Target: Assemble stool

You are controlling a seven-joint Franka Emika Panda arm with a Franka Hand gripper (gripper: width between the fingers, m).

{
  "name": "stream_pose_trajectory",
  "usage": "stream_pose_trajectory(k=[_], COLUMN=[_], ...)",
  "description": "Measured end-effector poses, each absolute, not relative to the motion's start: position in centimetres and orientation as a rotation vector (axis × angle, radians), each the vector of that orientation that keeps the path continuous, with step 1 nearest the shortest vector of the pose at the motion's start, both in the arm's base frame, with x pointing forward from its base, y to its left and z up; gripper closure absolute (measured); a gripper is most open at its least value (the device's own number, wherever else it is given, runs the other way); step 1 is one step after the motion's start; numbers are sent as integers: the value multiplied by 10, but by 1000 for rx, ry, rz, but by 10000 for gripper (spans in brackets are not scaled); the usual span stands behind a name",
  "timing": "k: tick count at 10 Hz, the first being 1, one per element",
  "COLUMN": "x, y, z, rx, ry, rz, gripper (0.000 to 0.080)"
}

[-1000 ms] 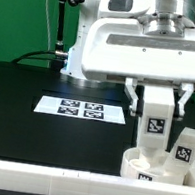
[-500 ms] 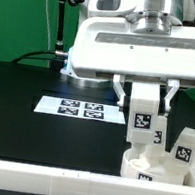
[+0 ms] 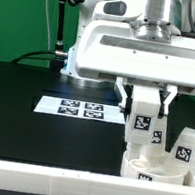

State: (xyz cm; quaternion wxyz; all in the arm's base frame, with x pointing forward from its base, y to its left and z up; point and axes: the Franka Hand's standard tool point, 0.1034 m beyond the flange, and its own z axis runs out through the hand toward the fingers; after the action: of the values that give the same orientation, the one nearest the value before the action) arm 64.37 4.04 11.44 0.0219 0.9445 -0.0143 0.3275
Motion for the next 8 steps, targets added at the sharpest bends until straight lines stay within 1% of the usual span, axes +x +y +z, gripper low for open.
stream_pose_trajectory(k=[2,4,7,8], x=[642,633,629,631], y=[42,57,58,56], z=[114,104,97,99], rx=[2923,2961,2974,2954], ry=[-68,-87,-82,-76], rz=[1037,1008,974,1008], gripper=[462,462,462,462])
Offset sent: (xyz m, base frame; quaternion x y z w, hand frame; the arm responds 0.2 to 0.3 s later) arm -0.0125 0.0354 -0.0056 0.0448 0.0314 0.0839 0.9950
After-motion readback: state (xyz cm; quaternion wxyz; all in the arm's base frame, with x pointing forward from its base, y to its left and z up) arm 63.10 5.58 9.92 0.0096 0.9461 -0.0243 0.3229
